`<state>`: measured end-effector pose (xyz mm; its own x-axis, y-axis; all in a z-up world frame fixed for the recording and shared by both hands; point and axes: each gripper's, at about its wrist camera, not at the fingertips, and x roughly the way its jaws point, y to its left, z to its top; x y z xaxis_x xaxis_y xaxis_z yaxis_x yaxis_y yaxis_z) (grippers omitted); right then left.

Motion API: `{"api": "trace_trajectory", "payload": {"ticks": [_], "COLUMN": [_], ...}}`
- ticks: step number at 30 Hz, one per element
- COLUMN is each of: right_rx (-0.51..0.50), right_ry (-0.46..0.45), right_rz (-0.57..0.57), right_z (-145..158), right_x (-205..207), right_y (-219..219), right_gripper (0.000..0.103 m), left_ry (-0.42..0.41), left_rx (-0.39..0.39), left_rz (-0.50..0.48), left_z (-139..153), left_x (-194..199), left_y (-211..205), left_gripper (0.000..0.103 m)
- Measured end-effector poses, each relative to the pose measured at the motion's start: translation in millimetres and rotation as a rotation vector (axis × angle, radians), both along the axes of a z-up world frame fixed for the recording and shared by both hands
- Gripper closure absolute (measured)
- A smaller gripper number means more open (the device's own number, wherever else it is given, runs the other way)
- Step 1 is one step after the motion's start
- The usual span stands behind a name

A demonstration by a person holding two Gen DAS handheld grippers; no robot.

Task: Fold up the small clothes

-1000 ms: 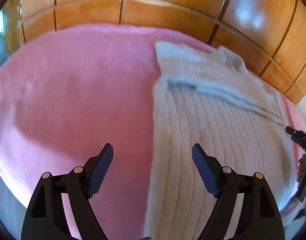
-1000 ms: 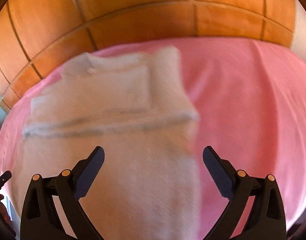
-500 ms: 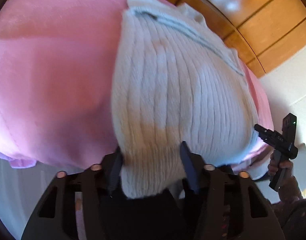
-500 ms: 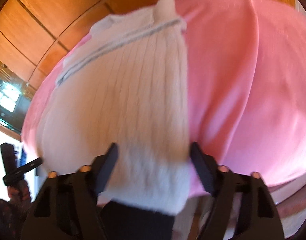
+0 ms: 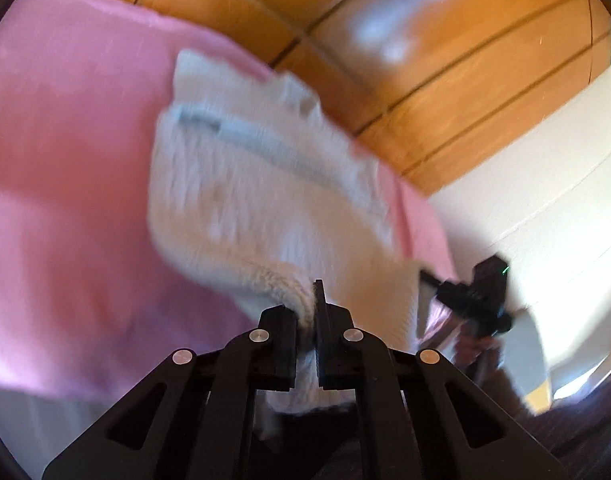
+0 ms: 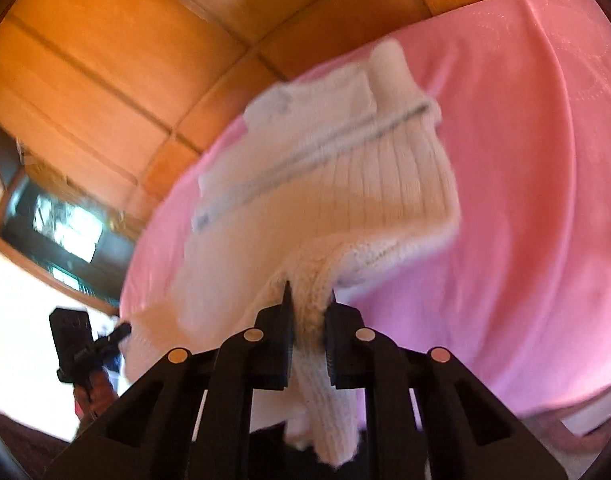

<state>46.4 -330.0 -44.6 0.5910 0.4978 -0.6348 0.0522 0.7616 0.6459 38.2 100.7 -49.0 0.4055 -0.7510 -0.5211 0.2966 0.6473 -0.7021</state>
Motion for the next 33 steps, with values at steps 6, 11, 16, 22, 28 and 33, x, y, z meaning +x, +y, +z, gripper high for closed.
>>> {"api": "trace_trajectory", "payload": {"ticks": [6,11,16,22,28,33], "right_rx": [-0.006,0.048,0.09,-0.109,-0.388,-0.461], "right_ry": [0.048,0.095,0.052,0.031,0.043,0.067], "right_rz": [-0.091,-0.15,-0.209,-0.175,0.014,0.06], "right_z": [-17,-28,-22,-6,-16,-36], "right_x": [60,88,88,56,41,54], "right_y": [-16,-41,-63,-77,-32,-8], "right_gripper": [0.091,0.089,0.041,0.024,0.027,0.05], "left_ry": [-0.005,0.091,0.157,0.095,0.07,0.013], "left_rx": [0.041,0.096,0.11,0.142,0.248,0.291], "left_rz": [0.09,0.192,0.284,0.317,0.13,0.08], "left_z": [-2,-22,-32,-28,-51,-53], "left_x": [77,137,167,137,90,74], "left_y": [-15,-13,2,35,21,-1], "left_gripper": [0.097,0.097,0.061,0.033,0.031,0.039]}}
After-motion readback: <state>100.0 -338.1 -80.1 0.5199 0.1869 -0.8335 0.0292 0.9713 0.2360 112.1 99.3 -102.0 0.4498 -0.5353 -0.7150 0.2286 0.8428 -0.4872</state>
